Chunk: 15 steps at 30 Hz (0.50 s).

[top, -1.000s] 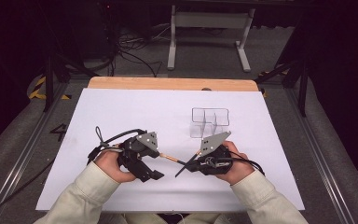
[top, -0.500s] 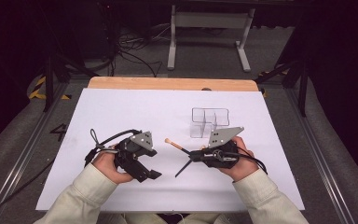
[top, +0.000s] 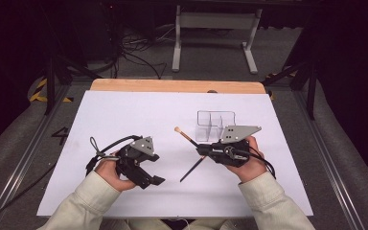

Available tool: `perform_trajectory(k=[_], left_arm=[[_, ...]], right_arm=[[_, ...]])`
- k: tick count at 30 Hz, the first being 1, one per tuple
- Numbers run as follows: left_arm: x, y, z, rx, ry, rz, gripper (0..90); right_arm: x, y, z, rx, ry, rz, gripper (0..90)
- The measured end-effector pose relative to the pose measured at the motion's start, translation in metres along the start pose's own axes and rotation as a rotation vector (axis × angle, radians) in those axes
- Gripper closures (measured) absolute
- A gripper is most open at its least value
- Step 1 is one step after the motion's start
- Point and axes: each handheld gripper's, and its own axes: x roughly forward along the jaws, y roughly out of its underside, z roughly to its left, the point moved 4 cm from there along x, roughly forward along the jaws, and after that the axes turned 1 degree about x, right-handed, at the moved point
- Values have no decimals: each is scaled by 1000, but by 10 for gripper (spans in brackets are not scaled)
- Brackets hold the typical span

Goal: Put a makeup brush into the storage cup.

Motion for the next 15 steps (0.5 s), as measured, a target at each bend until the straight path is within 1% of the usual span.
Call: perform_trajectory(k=[4, 6, 7, 8, 9, 10, 11, 12, 13, 14, 15], left_arm=[[1, 2, 2, -6, -2, -4, 199], [3, 3, 2, -16, -1, -1, 180], [4, 3, 3, -11, -2, 1, 161], [5, 3, 3, -14, -10, -4, 149], [5, 4, 3, -16, -11, -6, 135], [5, 4, 3, -16, -11, -6, 123], [5, 4, 3, -19, -13, -7, 110], [6, 5, 3, -24, -26, -15, 97], [6, 5, 3, -24, -26, -15, 85], [6, 5, 4, -19, -27, -20, 85], [6, 6, 5, -23, -24, -25, 71]], right_arm=[[-3, -5, -5, 6, 30, -58, 841], [-4, -6, -7, 9, 47, -81, 840], [-4, -8, -8, 13, 54, -99, 840], [-5, -8, -9, 15, 59, -105, 840], [-5, -9, -10, 18, 66, -120, 840], [-5, -9, -10, 18, 66, -120, 840], [-6, -11, -13, 24, 82, -144, 840], [-7, -12, -14, 28, 91, -155, 840], [-7, -12, -14, 28, 91, -155, 840], [-7, -13, -15, 31, 98, -167, 840], [-8, -13, -16, 32, 105, -178, 840]])
